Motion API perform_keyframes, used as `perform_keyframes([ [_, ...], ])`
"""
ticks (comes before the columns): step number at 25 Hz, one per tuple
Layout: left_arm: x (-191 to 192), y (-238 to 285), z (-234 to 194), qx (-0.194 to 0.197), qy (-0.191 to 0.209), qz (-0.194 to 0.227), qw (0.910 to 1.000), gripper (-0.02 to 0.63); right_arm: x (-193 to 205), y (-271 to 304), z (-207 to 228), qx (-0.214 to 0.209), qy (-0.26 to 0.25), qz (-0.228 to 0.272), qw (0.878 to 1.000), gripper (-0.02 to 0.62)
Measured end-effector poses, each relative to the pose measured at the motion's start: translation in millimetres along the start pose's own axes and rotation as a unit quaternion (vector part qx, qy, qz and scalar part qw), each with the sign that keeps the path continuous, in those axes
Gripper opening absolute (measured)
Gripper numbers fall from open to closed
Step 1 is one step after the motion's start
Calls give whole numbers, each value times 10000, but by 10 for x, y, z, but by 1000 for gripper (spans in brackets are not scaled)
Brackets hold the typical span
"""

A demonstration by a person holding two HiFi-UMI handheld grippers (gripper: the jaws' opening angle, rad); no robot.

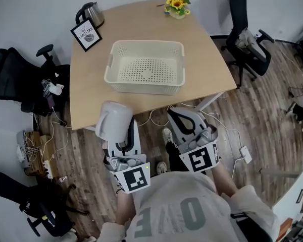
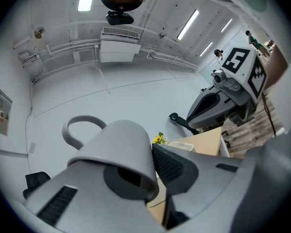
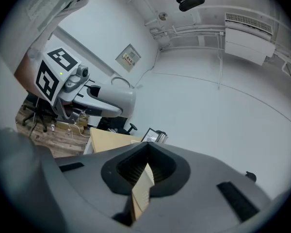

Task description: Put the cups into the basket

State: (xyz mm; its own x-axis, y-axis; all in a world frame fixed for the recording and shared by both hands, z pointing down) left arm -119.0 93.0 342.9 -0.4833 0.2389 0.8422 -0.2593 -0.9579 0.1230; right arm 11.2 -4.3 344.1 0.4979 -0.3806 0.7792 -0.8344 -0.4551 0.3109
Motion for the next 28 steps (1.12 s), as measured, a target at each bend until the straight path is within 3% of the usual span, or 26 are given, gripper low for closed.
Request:
perform_keyframes([
  [8, -201, 1034, -307, -261, 20, -272, 9993, 46, 32, 830, 784, -356, -182, 169, 9991, -3],
  [15, -231, 1740, -451, -407, -10, -536, 9977, 46, 198, 1352, 1251, -489, -38, 278, 9984, -3],
  [28, -299, 2621, -654, 95, 237, -663, 9975, 46, 312, 1895, 1717, -292, 242, 154, 9992, -3],
])
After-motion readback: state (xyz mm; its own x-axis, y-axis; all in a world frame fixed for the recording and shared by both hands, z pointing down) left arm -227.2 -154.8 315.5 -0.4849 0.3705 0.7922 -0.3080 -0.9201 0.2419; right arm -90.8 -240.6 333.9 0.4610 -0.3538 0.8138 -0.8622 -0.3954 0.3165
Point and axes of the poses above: the fingertips, and each gripper's own axes: y forward along the fingers, z to its right, x out of its underside, the point moved 7 cm from there along -y, backward along the fingers, and after that the axes turned 11 degrees about -z, right-handed, at the moved point
